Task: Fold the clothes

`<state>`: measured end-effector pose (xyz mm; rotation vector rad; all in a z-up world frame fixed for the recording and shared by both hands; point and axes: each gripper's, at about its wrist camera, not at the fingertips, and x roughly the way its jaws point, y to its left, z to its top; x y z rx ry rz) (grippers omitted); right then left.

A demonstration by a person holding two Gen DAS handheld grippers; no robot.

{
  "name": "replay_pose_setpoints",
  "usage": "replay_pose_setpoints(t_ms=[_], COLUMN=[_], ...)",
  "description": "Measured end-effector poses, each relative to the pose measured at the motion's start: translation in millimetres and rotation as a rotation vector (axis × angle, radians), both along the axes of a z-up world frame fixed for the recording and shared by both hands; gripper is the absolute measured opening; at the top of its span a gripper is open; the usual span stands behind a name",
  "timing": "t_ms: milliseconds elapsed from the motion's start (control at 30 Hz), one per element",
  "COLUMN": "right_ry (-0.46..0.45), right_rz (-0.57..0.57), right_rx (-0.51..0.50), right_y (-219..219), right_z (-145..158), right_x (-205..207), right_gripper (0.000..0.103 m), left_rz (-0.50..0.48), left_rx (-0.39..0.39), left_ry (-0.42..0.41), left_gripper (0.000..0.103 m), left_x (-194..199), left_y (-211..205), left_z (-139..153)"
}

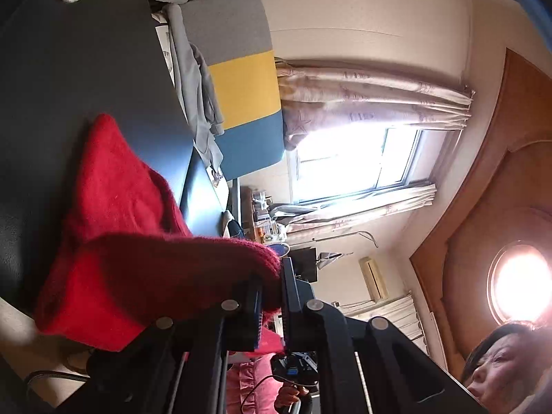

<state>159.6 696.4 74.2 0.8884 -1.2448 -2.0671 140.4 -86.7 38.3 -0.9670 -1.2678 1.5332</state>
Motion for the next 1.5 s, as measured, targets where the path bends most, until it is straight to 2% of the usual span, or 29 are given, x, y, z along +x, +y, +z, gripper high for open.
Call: replay_pose_setpoints(t_ms=[167,267,367,567,633,700,767,800,867,900,967,1000,1100,1200,1333,1400,1500], right_ry=[0.046,0.021,-0.026,-0.183,-0.238,-0.276,-0.255,-0.244,-0.216,-0.176,-0.073,-0.001,0.147,0.173,0.089,0.068,0.040], right_rz=[-0.008,-0.027,-0.046,-0.144,-0.173,-0.211,-0.257,-0.280,-0.329,-0.358,-0.366,-0.349,-0.224,-0.085,-0.002,-0.020,-0.120], right_rx=[0.007,0.008,-0.013,0.017,0.018,0.047,0.094,0.117,0.177,0.264,0.460,0.589,0.817,0.925,1.039,1.053,1.018], right_y=[6.4,10.6,12.7,16.2,19.1,21.2,25.7,28.0,31.8,30.2,16.6,0.9,-49.2,-86.8,-106.8,-97.7,-68.7], right_z=[26.3,22.0,7.6,-50.2,-70.3,-84.4,-80.2,-78.1,-71.3,-57.4,-28.3,-11.3,10.6,2.0,-31.4,-44.1,-54.5], right_x=[-38.4,-76.1,-110.5,-166.9,-177.0,-178.9,-173.2,-170.3,-163.6,-156.3,-142.2,-133.5,-125.7,-130.1,-140.4,-138.9,-133.0], right_gripper=[0.008,0.008,0.008,0.009,0.013,0.014,0.020,0.022,0.038,0.040,0.042,0.042,0.042,0.042,0.042,0.042,0.040], left_rz=[0.010,0.025,0.026,0.070,0.067,0.073,0.084,0.104,0.163,0.197,0.202,0.195,0.172,0.148,0.113,0.095,0.088], left_rx=[0.002,-0.033,-0.068,-0.228,-0.287,-0.313,-0.328,-0.331,-0.342,-0.366,-0.452,-0.501,-0.644,-0.786,-0.974,-1.067,-1.110], left_ry=[-0.053,-0.091,-0.101,-0.179,-0.206,-0.210,-0.208,-0.192,-0.136,-0.094,-0.015,0.024,0.142,0.261,0.422,0.503,0.542], left_gripper=[0.007,0.007,0.007,0.008,0.008,0.013,0.017,0.018,0.021,0.021,0.021,0.021,0.021,0.021,0.019,0.019,0.019], left_x=[-40.1,-68.9,-95.3,-131.5,-134.7,-133.1,-130.6,-128.2,-121.4,-115.8,-104.9,-99.5,-83.4,-67.3,-45.9,-35.2,-36.1], left_y=[14.7,31.7,52.1,73.5,75.9,72.5,67.4,61.7,49.2,42.2,50.5,57.9,80.2,102.4,132.0,146.8,153.7], left_z=[-4.5,-14.9,-25.9,-74.7,-90.8,-97.7,-102.1,-100.0,-87.0,-78.4,-74.5,-74.6,-74.9,-75.2,-75.7,-75.9,-77.4])
